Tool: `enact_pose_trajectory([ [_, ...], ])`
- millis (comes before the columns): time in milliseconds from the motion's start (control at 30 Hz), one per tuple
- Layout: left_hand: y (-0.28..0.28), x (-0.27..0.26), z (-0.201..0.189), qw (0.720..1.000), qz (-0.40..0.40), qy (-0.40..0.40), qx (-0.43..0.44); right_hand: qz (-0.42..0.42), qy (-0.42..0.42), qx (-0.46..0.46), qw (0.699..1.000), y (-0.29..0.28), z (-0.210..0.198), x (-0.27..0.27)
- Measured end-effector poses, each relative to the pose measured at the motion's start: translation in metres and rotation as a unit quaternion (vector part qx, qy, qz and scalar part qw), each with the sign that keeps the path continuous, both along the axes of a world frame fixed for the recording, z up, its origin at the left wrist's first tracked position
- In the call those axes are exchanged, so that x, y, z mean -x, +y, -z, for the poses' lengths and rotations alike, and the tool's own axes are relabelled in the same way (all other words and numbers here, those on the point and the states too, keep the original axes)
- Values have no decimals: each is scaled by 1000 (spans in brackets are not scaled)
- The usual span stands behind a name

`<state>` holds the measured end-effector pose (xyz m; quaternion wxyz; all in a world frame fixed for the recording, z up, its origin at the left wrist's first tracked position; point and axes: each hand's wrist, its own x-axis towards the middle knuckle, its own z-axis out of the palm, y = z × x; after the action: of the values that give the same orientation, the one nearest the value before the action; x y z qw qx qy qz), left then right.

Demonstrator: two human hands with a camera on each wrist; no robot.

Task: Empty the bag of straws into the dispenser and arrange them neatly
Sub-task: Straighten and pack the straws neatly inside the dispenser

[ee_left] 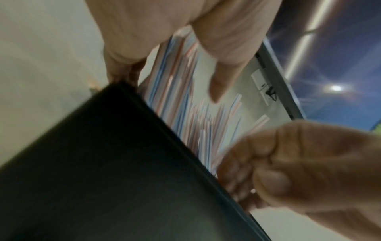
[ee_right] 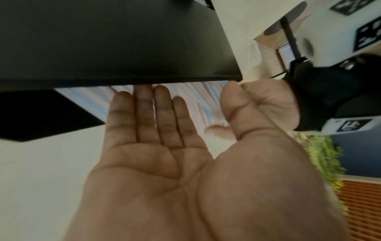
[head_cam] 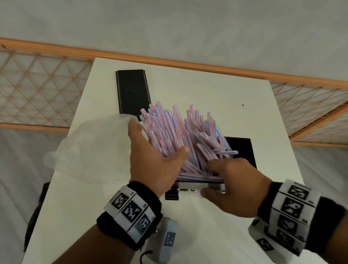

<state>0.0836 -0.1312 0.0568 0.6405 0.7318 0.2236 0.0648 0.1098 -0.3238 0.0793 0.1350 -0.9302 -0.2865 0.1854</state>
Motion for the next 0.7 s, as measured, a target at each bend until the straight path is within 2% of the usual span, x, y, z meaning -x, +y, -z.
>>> enact_pose_trajectory([
  [67, -3, 0, 11, 999, -30, -2, 38, 42, 19, 26, 999, -15, -2, -4],
  [167, -7, -1, 11, 992, -82, -16, 97, 99, 59, -8, 993, -19, 2, -14],
  [367, -13, -2, 8, 990, -87, -45, 99, 82, 123, -27, 989, -2, 22, -19],
  [567, -22, 4, 4, 986, -103, -63, 115, 61, 132, 30, 989, -1, 26, -24],
  [700, -23, 2, 7, 985, -108, -64, 116, 43, 192, 38, 980, 11, 33, -28],
])
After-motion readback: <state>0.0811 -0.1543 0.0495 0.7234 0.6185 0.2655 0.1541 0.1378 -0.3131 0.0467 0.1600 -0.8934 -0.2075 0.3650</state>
